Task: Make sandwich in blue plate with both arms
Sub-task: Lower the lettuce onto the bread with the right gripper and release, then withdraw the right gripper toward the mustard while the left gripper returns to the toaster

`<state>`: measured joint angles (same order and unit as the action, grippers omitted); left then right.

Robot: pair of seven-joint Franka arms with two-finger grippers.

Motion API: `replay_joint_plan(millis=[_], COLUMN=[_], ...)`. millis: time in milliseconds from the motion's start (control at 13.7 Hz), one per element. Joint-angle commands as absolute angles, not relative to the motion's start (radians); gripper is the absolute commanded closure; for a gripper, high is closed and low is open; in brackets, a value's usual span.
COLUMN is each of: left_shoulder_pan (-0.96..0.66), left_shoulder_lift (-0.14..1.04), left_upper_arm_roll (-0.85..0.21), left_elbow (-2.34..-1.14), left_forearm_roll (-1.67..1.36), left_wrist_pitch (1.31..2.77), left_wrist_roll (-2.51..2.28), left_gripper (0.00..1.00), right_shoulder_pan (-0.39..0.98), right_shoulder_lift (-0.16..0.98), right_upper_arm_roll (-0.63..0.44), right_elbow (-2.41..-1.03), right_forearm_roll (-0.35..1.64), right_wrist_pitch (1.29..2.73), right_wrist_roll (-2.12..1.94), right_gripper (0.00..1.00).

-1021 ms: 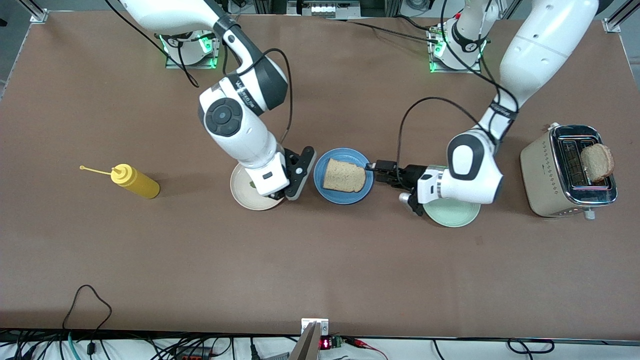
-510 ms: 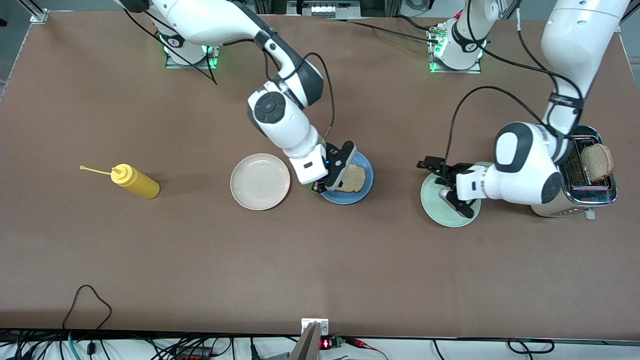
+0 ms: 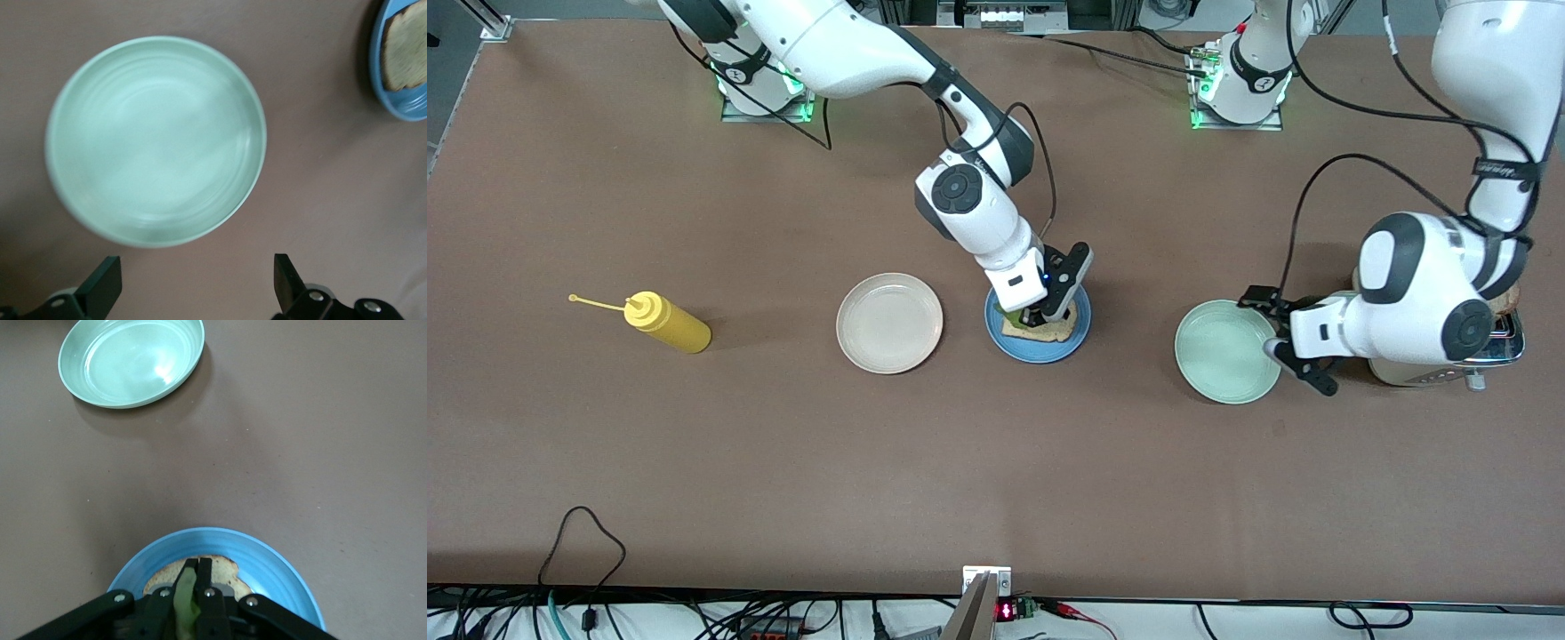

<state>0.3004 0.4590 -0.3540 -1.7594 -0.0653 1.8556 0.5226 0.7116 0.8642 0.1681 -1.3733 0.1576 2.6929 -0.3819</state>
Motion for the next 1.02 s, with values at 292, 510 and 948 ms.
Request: replay_joint_plan(millis=[292, 510, 948], left_shoulder_pan=[0.344, 0.344, 0.334], left_shoulder_lift=[0.359, 0.312, 0.23], left_upper_arm_roll=[-0.359, -0.365, -0.377], left_elbow=[-1.769, -1.758, -1.548], left_forearm_roll=[0.041, 0.09, 0.104], left_wrist_pitch=[1.784, 1.766, 1.51], left_wrist_roll=[0.526, 0.525, 0.538], left_gripper=[0.0, 0.0, 0.0], right_shoulder_pan=[0.704, 0.706, 0.646], right_shoulder_lift=[0.855, 0.78, 0.557], right_upper_arm_roll=[0.155, 0.083, -0.08], right_elbow=[-1.35, -1.353, -1.362], right_forearm_roll=[0.149, 0.147, 0.135], right_wrist_pitch=[2.726, 2.601, 2.199], right_wrist_roll=[-0.376, -0.373, -0.388], right_gripper=[0.0, 0.0, 0.0])
